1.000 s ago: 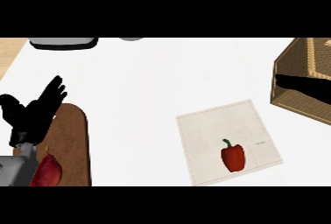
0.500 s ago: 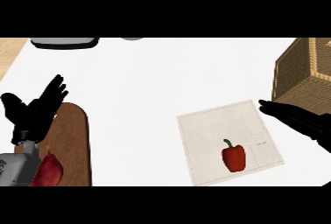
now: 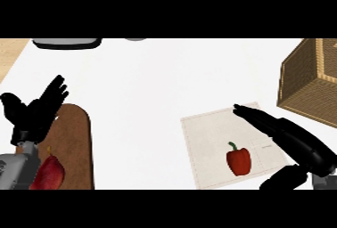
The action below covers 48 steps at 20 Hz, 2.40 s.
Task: Pick the bell pepper from the placemat and place it in the basket
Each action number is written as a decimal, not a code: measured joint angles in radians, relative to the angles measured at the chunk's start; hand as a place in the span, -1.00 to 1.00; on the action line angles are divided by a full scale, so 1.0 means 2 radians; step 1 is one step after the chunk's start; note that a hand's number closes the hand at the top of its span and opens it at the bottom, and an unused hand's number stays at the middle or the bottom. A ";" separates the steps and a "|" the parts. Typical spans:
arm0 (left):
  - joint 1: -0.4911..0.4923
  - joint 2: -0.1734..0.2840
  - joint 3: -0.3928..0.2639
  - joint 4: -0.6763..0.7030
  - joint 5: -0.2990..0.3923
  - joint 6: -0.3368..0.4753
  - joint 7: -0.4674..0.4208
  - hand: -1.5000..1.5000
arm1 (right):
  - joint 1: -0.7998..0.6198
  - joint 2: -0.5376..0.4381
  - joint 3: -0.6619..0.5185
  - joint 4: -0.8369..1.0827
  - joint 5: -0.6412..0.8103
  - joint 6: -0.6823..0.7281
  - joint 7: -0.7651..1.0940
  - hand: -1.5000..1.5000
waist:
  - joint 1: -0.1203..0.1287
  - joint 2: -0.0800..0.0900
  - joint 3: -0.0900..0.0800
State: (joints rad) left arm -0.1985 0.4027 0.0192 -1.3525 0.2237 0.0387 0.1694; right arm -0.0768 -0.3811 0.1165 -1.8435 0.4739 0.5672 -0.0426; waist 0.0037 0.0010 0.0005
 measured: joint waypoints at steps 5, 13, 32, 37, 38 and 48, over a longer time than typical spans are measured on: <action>-0.008 -0.013 0.005 0.001 -0.014 0.004 0.006 0.00 | 0.001 0.012 0.031 0.061 0.066 -0.032 -0.034 -1.00 | -0.001 0.000 0.000; -0.003 -0.026 0.020 -0.017 -0.032 -0.006 0.020 0.00 | -0.003 0.017 0.042 0.104 0.123 -0.034 -0.054 -1.00 | -0.001 -0.001 0.000; -0.007 -0.054 0.049 -0.017 -0.066 -0.029 0.030 0.00 | 0.013 0.026 0.019 0.138 0.157 -0.027 -0.146 -1.00 | -0.002 -0.001 0.000; -0.001 -0.061 0.053 -0.021 -0.073 -0.034 0.026 0.00 | 0.004 0.041 0.027 0.167 0.194 -0.056 -0.147 -1.00 | -0.002 0.000 0.000; -0.004 -0.059 0.056 -0.020 -0.072 -0.036 0.029 0.00 | -0.004 0.040 0.023 0.169 0.194 -0.050 -0.145 -1.00 | -0.002 0.000 0.000; -0.010 -0.066 0.064 -0.020 -0.078 -0.041 0.036 0.00 | 0.004 0.044 0.062 0.197 0.272 -0.106 -0.172 1.00 | -0.002 -0.002 -0.002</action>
State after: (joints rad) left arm -0.2179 0.2699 0.1476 -1.3927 0.0674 -0.0425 0.2417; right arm -0.0691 -0.2937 0.2395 -1.4486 1.0179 0.3560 -0.3874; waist -0.0004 -0.0032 -0.0037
